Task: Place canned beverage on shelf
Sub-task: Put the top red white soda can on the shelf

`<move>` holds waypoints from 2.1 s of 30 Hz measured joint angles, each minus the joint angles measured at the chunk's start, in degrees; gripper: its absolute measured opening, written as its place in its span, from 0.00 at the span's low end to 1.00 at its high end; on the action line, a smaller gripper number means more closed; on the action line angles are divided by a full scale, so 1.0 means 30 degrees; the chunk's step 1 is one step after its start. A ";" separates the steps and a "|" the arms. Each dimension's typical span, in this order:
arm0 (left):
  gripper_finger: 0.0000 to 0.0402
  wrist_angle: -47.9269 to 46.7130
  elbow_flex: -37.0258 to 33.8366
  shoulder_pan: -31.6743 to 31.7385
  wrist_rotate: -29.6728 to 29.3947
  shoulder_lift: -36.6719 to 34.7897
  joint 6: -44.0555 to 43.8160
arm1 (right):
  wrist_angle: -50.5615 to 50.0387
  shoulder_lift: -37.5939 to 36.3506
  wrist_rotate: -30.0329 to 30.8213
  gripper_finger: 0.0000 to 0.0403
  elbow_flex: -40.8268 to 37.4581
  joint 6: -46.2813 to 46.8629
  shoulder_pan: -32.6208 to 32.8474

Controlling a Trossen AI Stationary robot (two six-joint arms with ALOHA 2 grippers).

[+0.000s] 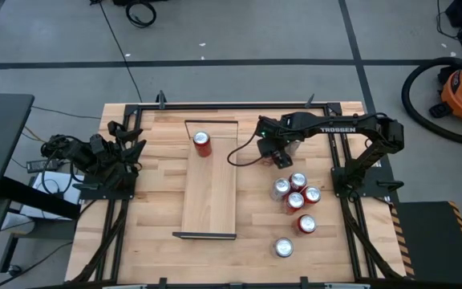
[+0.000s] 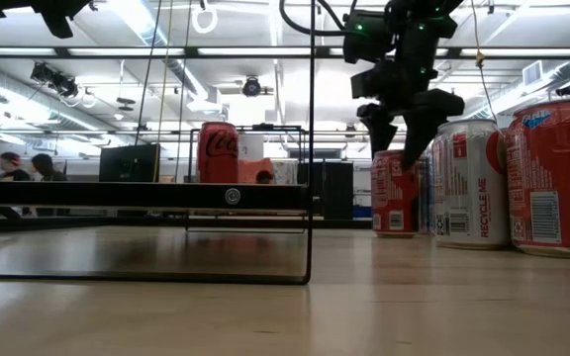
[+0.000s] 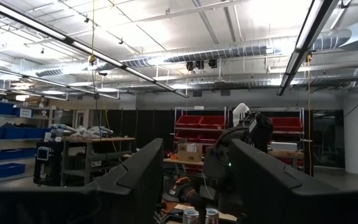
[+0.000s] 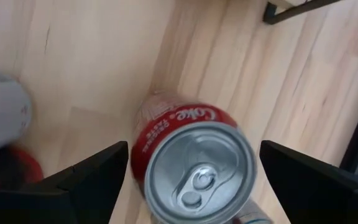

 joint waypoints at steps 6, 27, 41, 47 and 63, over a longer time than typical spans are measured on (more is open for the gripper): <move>0.48 0.0000 0.0000 0.0000 -0.0002 0.0000 0.0000 | -0.0089 0.0036 -0.0292 0.93 0.0000 0.0076 0.0000; 0.48 0.0015 0.0000 0.0017 -0.0007 -0.0015 0.0087 | 0.0372 0.1129 0.0289 0.80 -0.0255 0.7190 -0.0255; 0.48 0.0006 0.0001 0.0017 -0.0007 -0.0008 0.0015 | 0.0913 0.1122 0.1111 0.89 -0.0270 2.1146 -0.0212; 0.48 0.0007 0.0002 0.0017 -0.0007 -0.0015 0.0015 | 0.0995 0.1122 0.1004 0.89 -0.0270 2.0651 -0.0317; 0.48 0.0000 0.0000 0.0017 -0.0007 -0.0007 0.0007 | 0.0356 0.1122 -0.0924 0.89 -0.0270 1.6106 -0.0016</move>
